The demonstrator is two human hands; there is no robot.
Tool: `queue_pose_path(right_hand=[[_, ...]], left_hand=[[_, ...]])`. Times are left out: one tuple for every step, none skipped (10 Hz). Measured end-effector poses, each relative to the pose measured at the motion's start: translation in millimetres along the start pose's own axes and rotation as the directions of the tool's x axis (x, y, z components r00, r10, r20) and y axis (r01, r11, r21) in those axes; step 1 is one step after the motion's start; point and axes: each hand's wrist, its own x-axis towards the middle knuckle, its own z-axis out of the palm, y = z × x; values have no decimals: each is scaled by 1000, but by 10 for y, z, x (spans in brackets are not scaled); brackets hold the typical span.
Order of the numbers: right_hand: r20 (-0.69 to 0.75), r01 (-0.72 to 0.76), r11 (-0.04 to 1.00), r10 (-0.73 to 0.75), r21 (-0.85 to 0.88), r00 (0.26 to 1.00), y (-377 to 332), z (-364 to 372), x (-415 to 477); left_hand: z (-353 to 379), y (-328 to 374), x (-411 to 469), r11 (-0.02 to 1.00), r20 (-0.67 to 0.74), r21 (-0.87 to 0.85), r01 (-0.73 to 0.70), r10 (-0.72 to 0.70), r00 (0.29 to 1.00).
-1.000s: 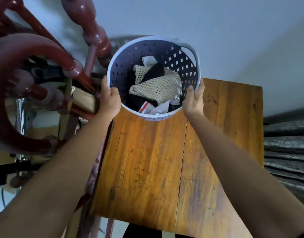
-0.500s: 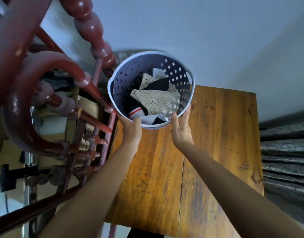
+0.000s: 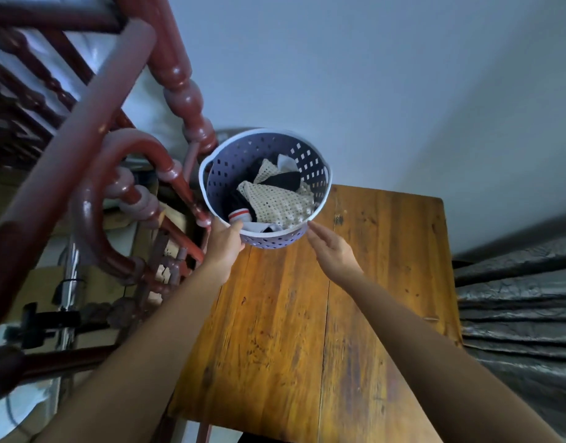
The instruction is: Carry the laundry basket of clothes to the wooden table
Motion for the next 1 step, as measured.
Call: queue_pose_path(right_hand=[[-71,88,990,-96,-113,993,-19,-205,-349]], left_hand=[[-50,-63,-492,979,76,160,-128,117,990]])
